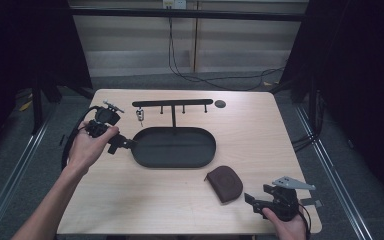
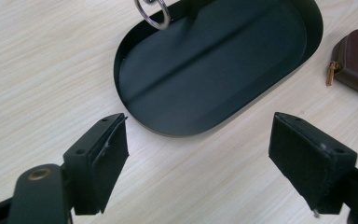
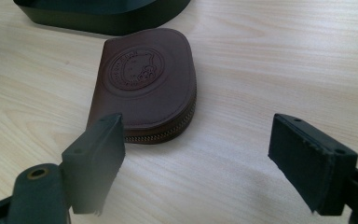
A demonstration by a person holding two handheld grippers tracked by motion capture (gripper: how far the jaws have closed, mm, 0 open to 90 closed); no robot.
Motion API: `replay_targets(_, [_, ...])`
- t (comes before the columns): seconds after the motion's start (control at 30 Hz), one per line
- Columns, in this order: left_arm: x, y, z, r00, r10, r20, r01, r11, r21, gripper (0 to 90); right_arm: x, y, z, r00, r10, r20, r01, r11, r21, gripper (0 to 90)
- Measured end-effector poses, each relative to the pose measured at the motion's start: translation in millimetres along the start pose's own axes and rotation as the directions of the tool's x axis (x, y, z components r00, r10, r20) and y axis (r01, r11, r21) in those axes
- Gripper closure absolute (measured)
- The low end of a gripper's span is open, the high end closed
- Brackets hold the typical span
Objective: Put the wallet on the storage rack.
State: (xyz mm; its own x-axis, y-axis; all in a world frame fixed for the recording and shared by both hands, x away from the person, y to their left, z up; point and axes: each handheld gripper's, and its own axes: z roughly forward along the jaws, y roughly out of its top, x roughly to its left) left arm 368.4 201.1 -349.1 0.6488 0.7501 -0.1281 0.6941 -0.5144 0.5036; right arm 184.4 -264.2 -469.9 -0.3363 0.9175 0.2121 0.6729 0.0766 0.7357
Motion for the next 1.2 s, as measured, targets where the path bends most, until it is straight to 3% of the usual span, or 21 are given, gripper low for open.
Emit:
replay_targets(0.13, [-2.0, -11.4, 3.5, 0.9998, -0.012, 0.017, 0.013, 0.9991, -0.040, 20.2, -0.5, -0.2, -0.7, 1.0000, 0.000, -0.002, 0.000, 1.000, 0.000, 18.4])
replay_targets(0.2, [-3.7, -16.5, 6.4, 0.9998, -0.006, 0.019, 0.006, 0.9997, -0.023, 21.0, -1.1, -0.3, -0.8, 1.0000, 0.003, -0.002, -0.003, 1.000, 0.000, 18.4])
replay_targets(0.43, [-8.3, -34.1, 8.6, 0.9990, 0.005, 0.045, -0.002, 0.9985, -0.054, 20.6, -1.6, 0.4, -0.8, 0.9999, 0.009, -0.008, -0.009, 1.000, 0.012, 18.5])
replay_targets(0.47, [-10.2, -43.2, 11.4, 0.9989, 0.005, 0.046, -0.002, 0.9970, -0.078, 20.6, -2.2, 0.7, -0.7, 0.9999, 0.013, -0.011, -0.013, 1.000, 0.014, 18.5])
replay_targets(0.73, [-10.3, -69.6, 18.9, 0.9994, -0.010, 0.034, 0.016, 0.9858, -0.167, 20.5, -2.8, 1.9, -1.9, 0.9995, 0.025, -0.020, -0.024, 1.000, 0.019, 18.3])
replay_targets(0.93, [-15.4, -87.0, 24.9, 0.9983, -0.009, 0.058, 0.019, 0.9845, -0.174, 20.5, -1.7, 4.6, -3.1, 0.9995, 0.021, -0.026, -0.020, 0.999, 0.026, 18.0])
replay_targets(1.0, [-15.8, -90.4, 25.4, 0.9977, -0.007, 0.068, 0.019, 0.9833, -0.181, 20.8, -1.2, 6.3, -3.7, 0.9986, 0.017, -0.049, -0.016, 0.999, 0.029, 20.5])
replay_targets(1.03, [-18.7, -97.3, 26.8, 0.9983, 0.000, 0.059, 0.012, 0.9785, -0.206, 21.0, -0.4, 7.0, -4.3, 0.9978, 0.010, -0.065, -0.008, 1.000, 0.027, 21.1])
replay_targets(1.2, [-22.6, -113.1, 28.1, 0.9967, 0.036, 0.072, -0.020, 0.9765, -0.215, 20.5, 3.2, 12.2, -3.7, 0.9964, -0.018, -0.082, 0.021, 0.999, 0.038, 21.3])
